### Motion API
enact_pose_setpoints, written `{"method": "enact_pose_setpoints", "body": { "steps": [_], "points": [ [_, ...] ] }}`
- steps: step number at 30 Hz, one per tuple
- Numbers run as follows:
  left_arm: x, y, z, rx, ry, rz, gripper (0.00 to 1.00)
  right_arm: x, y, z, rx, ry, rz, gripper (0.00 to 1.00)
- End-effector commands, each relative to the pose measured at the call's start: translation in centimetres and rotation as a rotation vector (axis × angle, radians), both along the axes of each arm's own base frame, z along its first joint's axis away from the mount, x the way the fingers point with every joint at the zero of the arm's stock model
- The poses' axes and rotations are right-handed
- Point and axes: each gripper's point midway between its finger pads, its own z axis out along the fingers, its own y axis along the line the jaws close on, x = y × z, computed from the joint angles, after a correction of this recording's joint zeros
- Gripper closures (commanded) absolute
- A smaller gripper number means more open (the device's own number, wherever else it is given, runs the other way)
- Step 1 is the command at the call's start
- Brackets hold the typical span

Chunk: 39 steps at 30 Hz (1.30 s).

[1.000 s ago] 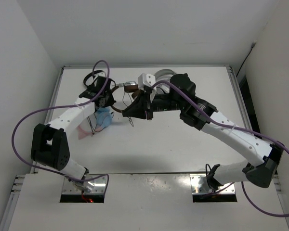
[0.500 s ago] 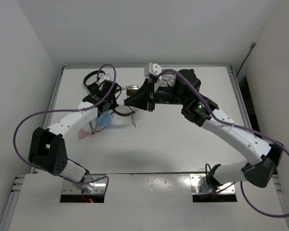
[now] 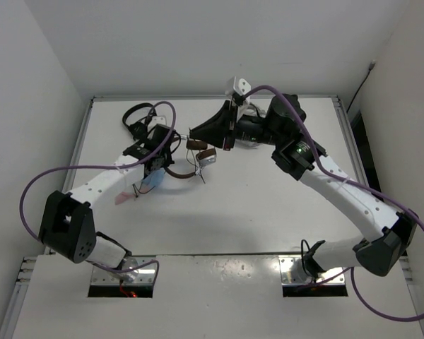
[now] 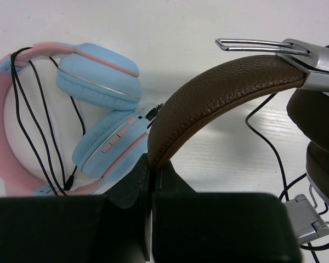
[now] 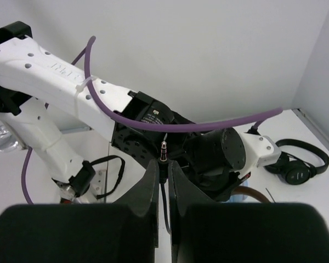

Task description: Wrap the headphones

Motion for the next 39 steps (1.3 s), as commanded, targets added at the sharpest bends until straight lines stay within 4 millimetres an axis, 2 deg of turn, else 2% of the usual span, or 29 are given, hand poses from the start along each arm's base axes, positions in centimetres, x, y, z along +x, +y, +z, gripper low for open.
{"method": "enact_pose_setpoints", "body": {
  "steps": [1, 2, 4, 10, 12, 14, 15, 18, 20, 21, 23, 25, 27, 33, 37, 39],
  "points": [
    [0.9, -1.2, 3.0, -0.035, -0.116, -0.054, 1.0, -0.7, -0.7, 4.8, 0.09, -0.09, 0.006, 1.0],
    [0.7, -1.2, 2.5, -0.002, -0.103, -0.102, 1.0, -0.7, -0.7, 4.8, 0.09, -0.09, 0.005, 1.0],
    [0.3, -1.7, 1.8, 0.011, -0.1, -0.152, 1.0, -0.7, -1.1, 6.3, 0.113, -0.109, -0.002, 1.0],
    [-0.3, -0.6, -0.1, 0.1, -0.086, -0.193, 1.0, -1.0, -1.7, 9.5, 0.167, -0.133, -0.005, 1.0],
    [0.0, -0.5, -0.2, 0.124, -0.105, -0.217, 1.0, -0.9, -2.0, 9.9, 0.174, -0.129, -0.012, 1.0],
    [-0.3, -0.3, -0.4, 0.134, -0.117, -0.228, 1.0, -1.1, -2.6, 11.5, 0.205, -0.137, -0.015, 1.0],
    [-0.1, -0.3, -0.4, 0.146, -0.13, -0.24, 1.0, -0.8, -2.4, 11.4, 0.207, -0.138, -0.015, 1.0],
    [-0.1, -0.8, -0.5, 0.139, -0.15, -0.278, 1.0, -1.1, -2.5, 12.8, 0.227, -0.15, -0.011, 1.0],
    [-0.6, -0.9, -1.2, 0.133, -0.145, -0.304, 1.0, -1.0, -2.8, 13.3, 0.236, -0.152, -0.018, 1.0],
    [-0.5, -1.1, -0.3, 0.125, -0.182, -0.319, 1.0, -0.2, -2.9, 13.0, 0.232, -0.145, -0.036, 1.0],
    [-1.0, -1.4, -0.6, 0.122, -0.195, -0.361, 1.0, 0.1, -3.3, 13.6, 0.243, -0.162, -0.049, 1.0],
    [-1.3, -2.1, 0.2, 0.111, -0.238, -0.424, 1.0, 0.7, -3.3, 13.4, 0.246, -0.139, -0.054, 1.0],
    [-1.8, -2.5, -0.3, 0.111, -0.236, -0.457, 1.0, 1.3, -3.4, 13.3, 0.252, -0.129, -0.069, 1.0],
    [-2.4, -3.8, 0.9, 0.115, -0.272, -0.536, 1.0, 3.2, -2.8, 12.0, 0.264, -0.067, -0.082, 1.0],
    [-3.3, -4.4, 2.0, 0.099, -0.311, -0.586, 1.0, 7.1, -3.8, 11.1, 0.279, 0.003, -0.147, 1.0],
    [-3.7, -4.5, 2.4, 0.087, -0.327, -0.597, 1.0, 8.0, -4.3, 10.7, 0.277, 0.018, -0.166, 1.0]
  ]
}}
